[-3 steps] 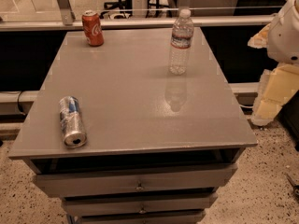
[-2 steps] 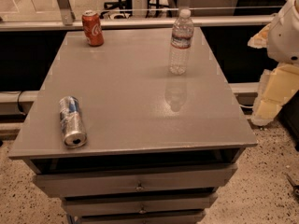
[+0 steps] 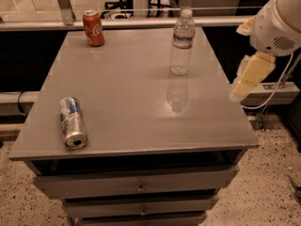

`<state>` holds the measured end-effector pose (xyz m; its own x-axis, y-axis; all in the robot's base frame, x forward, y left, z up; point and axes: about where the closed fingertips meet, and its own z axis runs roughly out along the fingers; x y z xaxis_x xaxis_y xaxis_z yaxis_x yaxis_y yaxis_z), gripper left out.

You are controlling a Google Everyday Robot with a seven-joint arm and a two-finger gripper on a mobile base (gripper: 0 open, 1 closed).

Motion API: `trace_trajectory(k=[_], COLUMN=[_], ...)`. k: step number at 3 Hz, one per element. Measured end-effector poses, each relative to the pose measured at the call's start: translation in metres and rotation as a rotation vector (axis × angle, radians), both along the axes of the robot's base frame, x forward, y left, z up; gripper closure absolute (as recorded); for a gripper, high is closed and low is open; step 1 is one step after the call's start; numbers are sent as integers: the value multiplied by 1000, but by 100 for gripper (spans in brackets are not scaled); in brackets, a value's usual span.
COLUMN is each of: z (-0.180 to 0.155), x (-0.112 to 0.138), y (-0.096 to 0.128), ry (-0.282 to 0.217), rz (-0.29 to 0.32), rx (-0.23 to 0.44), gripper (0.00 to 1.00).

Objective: Move water bottle near redbull can

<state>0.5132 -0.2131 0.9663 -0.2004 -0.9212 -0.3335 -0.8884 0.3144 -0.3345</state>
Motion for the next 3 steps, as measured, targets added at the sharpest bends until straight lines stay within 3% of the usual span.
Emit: trace_trajectory(k=[1, 3], z=[-11, -30], x=[61, 150], y=[6, 25], ry=[-81, -199], rz=[-18, -29], rx=[136, 428], gripper=[0, 0])
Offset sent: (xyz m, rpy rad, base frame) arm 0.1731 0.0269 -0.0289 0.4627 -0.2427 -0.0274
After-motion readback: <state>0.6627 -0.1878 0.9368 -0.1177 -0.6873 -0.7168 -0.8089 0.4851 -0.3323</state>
